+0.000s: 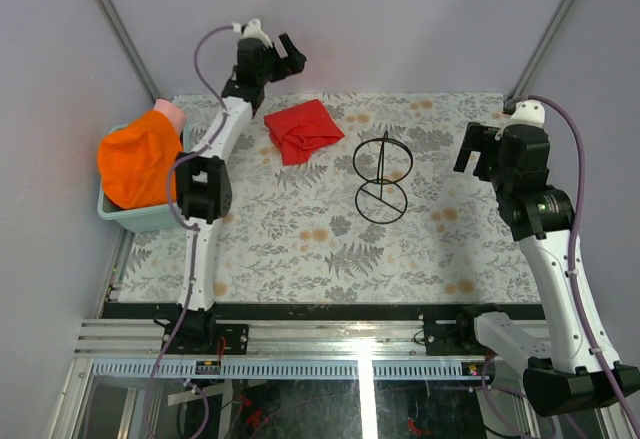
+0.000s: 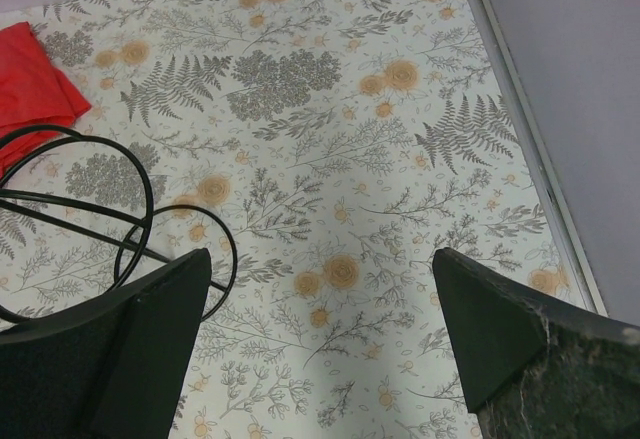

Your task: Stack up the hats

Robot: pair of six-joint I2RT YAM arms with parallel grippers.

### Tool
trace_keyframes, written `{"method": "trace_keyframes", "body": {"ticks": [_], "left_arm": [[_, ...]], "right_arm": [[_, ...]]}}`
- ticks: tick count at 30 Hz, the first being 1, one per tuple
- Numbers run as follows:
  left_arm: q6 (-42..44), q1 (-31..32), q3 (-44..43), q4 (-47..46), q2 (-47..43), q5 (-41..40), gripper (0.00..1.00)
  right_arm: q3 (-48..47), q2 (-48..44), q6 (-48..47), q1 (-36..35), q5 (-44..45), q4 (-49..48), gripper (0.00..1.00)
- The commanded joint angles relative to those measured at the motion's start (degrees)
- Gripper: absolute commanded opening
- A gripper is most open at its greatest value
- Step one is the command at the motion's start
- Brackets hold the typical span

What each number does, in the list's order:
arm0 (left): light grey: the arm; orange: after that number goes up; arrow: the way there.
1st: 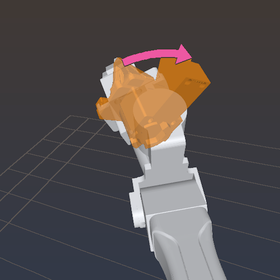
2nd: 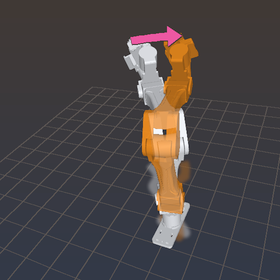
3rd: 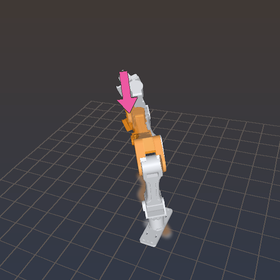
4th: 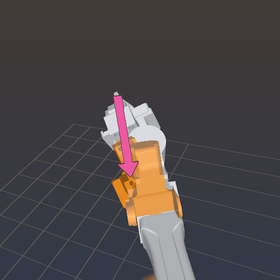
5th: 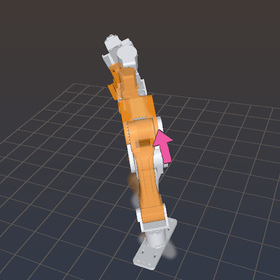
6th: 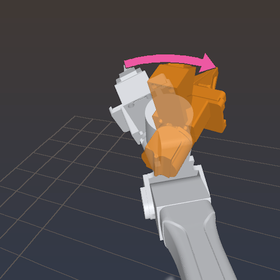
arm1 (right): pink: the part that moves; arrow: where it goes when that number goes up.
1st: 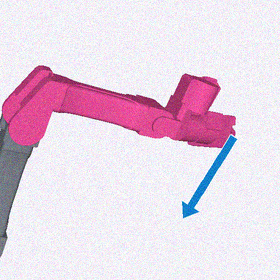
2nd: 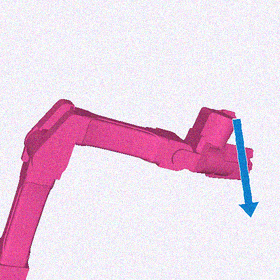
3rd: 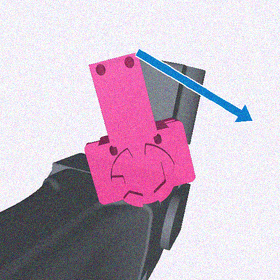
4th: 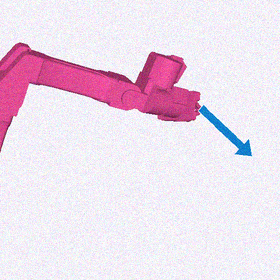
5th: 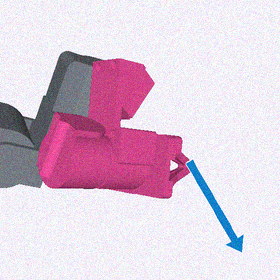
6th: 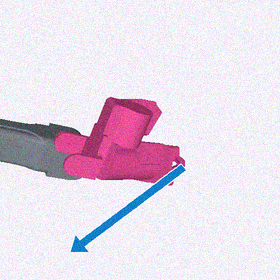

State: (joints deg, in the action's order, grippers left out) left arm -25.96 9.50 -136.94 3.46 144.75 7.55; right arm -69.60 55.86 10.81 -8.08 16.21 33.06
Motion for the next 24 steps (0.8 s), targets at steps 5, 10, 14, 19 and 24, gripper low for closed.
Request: {"method": "trace_keyframes", "body": {"ticks": [5,10,14,19,24], "left_arm": [[10.0,0.2,22.7,10.4,-35.8,-10.6,1.0],[3.8,-0.7,49.9,10.2,-55.0,-19.9,1.0],[4.3,-1.9,61.7,9.1,-66.4,-17.4,1.0],[8.4,-2.9,61.6,24.2,-69.8,-22.7,1.0],[9.1,-12.1,59.3,32.3,-68.1,-22.4,0.92]], "right_arm": [[-3.9,3.0,-1.6,0.2,-3.8,-4.8,0.99],[-5.6,5.9,0.1,-0.7,-8.0,-6.4,0.99],[-6.1,7.7,6.2,-1.0,-12.3,-8.5,0.99],[-6.2,7.9,14.0,-1.0,-19.0,-12.2,0.99],[-5.4,5.0,16.3,-1.0,-20.8,-11.2,0.99]]}}
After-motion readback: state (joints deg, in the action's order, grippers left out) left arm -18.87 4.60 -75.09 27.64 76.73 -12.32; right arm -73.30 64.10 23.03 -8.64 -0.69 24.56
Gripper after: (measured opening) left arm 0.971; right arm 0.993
